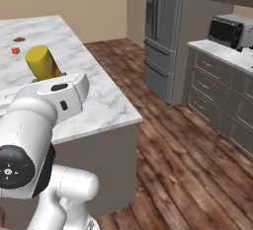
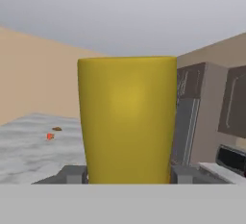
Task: Move the mayonnaise and mustard from the cabinet to the dining counter.
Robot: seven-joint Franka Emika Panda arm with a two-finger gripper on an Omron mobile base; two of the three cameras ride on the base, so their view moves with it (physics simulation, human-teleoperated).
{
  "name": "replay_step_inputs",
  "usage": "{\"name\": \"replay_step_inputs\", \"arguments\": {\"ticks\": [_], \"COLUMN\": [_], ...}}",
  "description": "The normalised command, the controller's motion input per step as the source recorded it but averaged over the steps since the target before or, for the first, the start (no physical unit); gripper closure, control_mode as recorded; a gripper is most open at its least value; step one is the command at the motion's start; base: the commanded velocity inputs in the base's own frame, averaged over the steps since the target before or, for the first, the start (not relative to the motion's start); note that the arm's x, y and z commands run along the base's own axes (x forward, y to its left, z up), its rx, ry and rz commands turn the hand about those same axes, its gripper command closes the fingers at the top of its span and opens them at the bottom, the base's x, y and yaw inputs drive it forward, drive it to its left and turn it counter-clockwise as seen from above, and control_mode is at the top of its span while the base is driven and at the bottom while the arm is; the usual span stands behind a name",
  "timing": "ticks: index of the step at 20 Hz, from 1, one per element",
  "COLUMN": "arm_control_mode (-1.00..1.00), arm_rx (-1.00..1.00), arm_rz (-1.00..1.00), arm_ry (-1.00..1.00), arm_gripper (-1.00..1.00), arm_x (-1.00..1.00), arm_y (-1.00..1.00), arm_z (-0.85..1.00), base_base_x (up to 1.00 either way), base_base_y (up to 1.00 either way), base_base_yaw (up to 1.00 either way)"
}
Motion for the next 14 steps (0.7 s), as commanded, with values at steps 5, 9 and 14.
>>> {"name": "replay_step_inputs", "arguments": {"ticks": [5,9,14], "arm_control_mode": [1.00,1.00,1.00], "arm_rx": [0.00,0.00,0.00], "arm_rz": [0.00,0.00,0.00], "arm_ry": [0.00,0.00,0.00], "arm_gripper": [1.00,1.00,1.00], "arm_x": [0.00,0.00,0.00], "arm_y": [0.00,0.00,0.00], "arm_z": [0.00,0.00,0.00], "base_base_x": [0.29,0.48,0.30], "base_base_y": [-0.05,-0.21,-0.76], "base_base_yaw": [0.51,0.25,0.00]}}
